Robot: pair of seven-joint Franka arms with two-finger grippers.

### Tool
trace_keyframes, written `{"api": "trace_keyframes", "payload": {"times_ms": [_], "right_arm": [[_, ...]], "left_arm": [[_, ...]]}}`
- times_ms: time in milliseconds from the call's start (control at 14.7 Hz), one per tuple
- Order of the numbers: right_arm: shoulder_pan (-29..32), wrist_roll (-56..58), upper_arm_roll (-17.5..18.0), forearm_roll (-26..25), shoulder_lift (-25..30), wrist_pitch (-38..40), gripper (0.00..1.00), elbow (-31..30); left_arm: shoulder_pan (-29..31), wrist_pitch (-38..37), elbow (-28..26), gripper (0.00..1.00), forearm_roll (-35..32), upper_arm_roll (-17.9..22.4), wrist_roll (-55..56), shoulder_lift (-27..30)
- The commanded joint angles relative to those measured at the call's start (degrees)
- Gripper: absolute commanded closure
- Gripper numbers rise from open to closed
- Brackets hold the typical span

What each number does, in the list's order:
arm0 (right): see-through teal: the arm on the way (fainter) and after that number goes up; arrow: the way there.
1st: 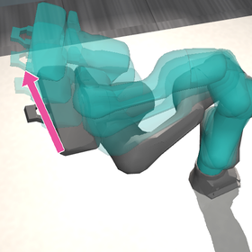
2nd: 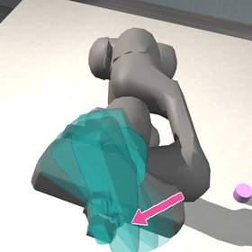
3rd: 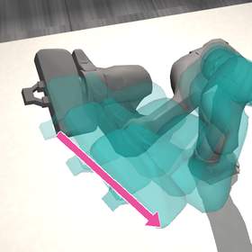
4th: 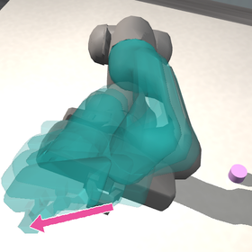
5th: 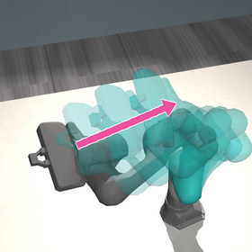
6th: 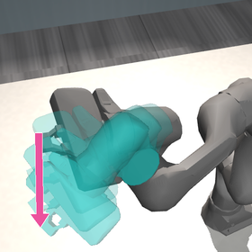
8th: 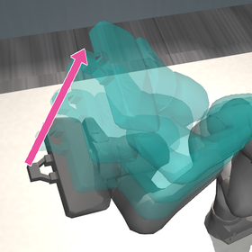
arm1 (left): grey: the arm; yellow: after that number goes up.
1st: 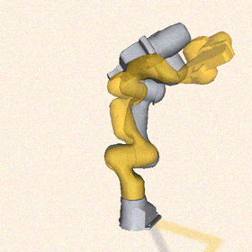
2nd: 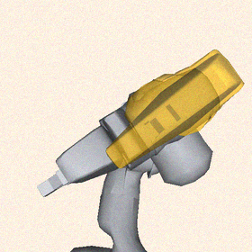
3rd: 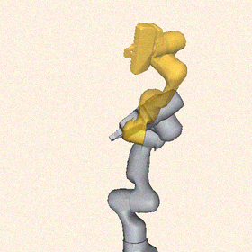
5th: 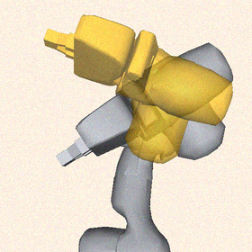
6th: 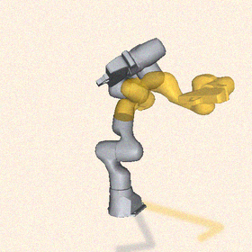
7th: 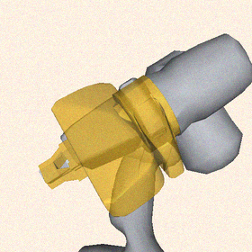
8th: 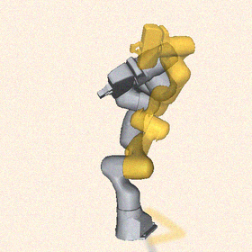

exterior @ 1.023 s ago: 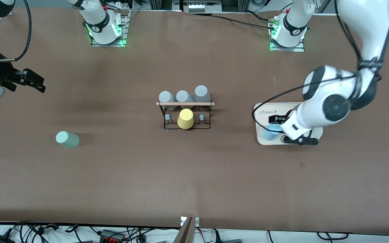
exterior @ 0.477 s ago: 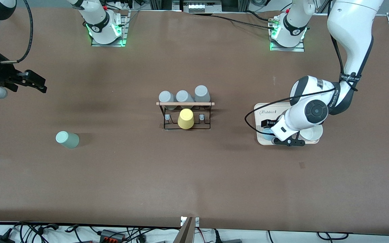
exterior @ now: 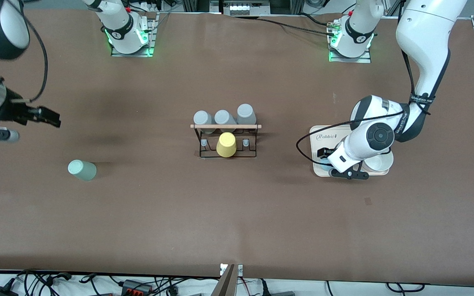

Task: Hang scattered cups on rack with three cups
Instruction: 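Lower the left gripper and close it around the light blue cup, then carry the blue cup to the rack while the right gripper reaches the teal cup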

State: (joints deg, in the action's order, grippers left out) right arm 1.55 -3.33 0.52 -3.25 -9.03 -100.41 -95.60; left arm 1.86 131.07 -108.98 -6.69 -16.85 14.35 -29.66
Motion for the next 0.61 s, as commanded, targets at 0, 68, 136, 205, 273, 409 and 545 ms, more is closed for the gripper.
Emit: {"api": "trace_keyframes", "payload": {"times_ms": [0, 68, 136, 205, 273, 409, 545], "right_arm": [[1.35, 2.26, 0.27, -0.79, -5.28, -4.15, 0.0, 0.59], [1.79, 3.58, 0.27, -0.79, -7.39, -6.52, 0.0, 0.59], [2.4, 4.72, 0.27, -0.79, -9.24, -8.46, 0.0, 0.59], [2.93, 5.69, 0.27, -0.79, -11.17, -10.31, 0.0, 0.59], [3.46, 6.57, 0.27, -0.88, -13.1, -11.98, 0.0, 0.59], [4.42, 9.02, 0.27, -0.88, -16.45, -15.06, 0.0, 0.42], [5.48, 10.88, 0.27, -0.88, -18.21, -18.39, 0.0, -0.98]], "left_arm": [[-0.1, 1.04, -0.97, 0.89, -1.31, 0.15, -0.02, 0.92], [-0.1, 0.51, -0.8, 0.99, -1.31, 0.06, -0.02, 1.18], [-0.1, -0.02, -0.62, 0.99, -1.31, -0.12, 0.06, 1.71], [0.07, -0.89, 0.08, 0.99, -1.22, -0.2, 0.59, 2.06], [0.07, -2.55, 1.47, 0.99, -1.13, -0.29, 0.76, 2.32], [-0.27, -9.47, 6.91, 0.99, -0.26, -0.56, 1.55, 2.33], [-2.46, -15.64, 12.1, 0.99, 0.19, -2.56, 4.71, 2.33]]}}
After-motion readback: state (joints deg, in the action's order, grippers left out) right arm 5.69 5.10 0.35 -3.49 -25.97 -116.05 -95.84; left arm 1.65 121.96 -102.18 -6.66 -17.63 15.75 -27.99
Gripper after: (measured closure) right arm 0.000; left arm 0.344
